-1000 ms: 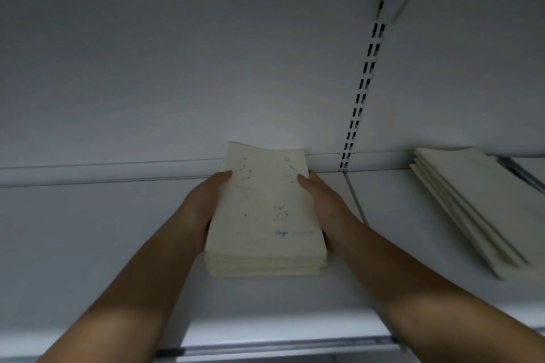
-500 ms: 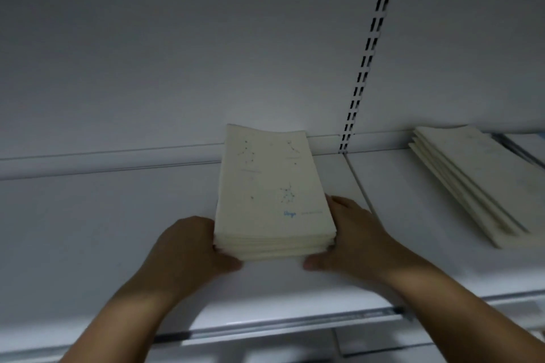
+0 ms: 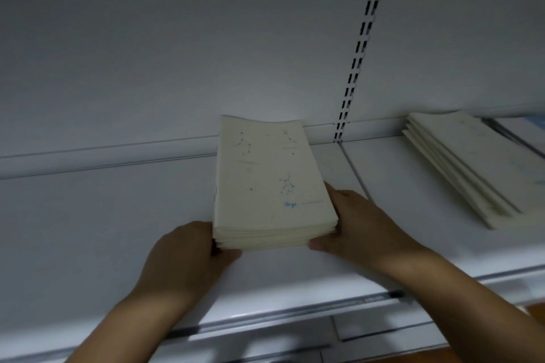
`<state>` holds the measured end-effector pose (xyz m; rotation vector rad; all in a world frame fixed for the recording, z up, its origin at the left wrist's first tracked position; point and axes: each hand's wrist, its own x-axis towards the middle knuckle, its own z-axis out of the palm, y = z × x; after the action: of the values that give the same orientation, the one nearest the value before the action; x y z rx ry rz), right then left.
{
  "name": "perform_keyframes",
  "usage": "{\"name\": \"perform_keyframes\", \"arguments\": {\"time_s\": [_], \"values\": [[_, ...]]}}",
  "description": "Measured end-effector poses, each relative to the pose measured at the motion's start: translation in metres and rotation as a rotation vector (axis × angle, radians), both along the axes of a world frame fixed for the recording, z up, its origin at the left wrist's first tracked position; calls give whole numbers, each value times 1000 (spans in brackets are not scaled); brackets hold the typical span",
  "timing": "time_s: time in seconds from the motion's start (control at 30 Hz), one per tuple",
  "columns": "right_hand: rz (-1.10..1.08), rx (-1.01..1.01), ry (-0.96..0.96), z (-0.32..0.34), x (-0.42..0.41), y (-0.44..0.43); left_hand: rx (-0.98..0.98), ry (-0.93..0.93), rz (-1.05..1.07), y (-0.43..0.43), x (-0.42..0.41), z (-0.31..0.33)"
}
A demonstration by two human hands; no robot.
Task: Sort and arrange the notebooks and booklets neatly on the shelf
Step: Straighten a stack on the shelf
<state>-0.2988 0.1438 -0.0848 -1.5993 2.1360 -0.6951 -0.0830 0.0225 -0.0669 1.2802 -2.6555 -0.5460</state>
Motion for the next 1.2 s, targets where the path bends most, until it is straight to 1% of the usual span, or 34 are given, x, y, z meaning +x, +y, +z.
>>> {"name": "perform_keyframes", "arguments": {"time_s": [0.13,0.23,0.27,0.3,0.33,0.4,0.43,0.47,0.53,0.57,0.6,0.67,0.73,0.83,0.9,0.97,1.07,1.13,1.2], "values": [[26,27,-26,0,-4,3,93,55,4,-5,2,-2],[8,29,-71,-8,-8,-1,53,-10,-68,-9,2,-2],[18,19,-94,-8,-9,-1,94,-31,-100,-13,2,-2],[34,31,-130,-7,-12,0,202,-50,-130,-20,4,0],[61,62,-192,-4,-15,2,350,-57,-160,-30,8,2],[132,152,-413,5,-24,5,576,-44,-228,-50,17,10],[160,149,-541,9,-26,4,635,17,-215,-55,18,14],[150,99,-682,11,-27,1,715,158,-147,-59,17,14],[35,-38,-975,11,-25,-9,945,501,33,-56,3,10],[-40,-78,-1064,9,-21,-15,1023,650,115,-51,-8,8],[-123,-101,-1111,6,-17,-22,1056,752,210,-43,-19,8],[-282,-133,-1139,4,-12,-38,1065,852,341,-32,-40,10],[-373,-137,-1110,3,-9,-53,1093,923,384,-28,-51,9],[-451,-132,-1215,1,-6,-68,1120,977,420,-32,-53,7],[-468,-117,-1285,-4,-4,-75,1144,971,421,-35,-51,7],[-452,-108,-1312,-9,-5,-77,1163,966,416,-38,-50,4],[-406,-134,-1366,-12,-8,-76,1145,968,348,-36,-50,6],[-375,-127,-1370,-7,-6,-74,1103,938,328,-33,-50,10],[-332,-127,-1305,3,-3,-67,1044,916,319,-35,-47,16]]}}
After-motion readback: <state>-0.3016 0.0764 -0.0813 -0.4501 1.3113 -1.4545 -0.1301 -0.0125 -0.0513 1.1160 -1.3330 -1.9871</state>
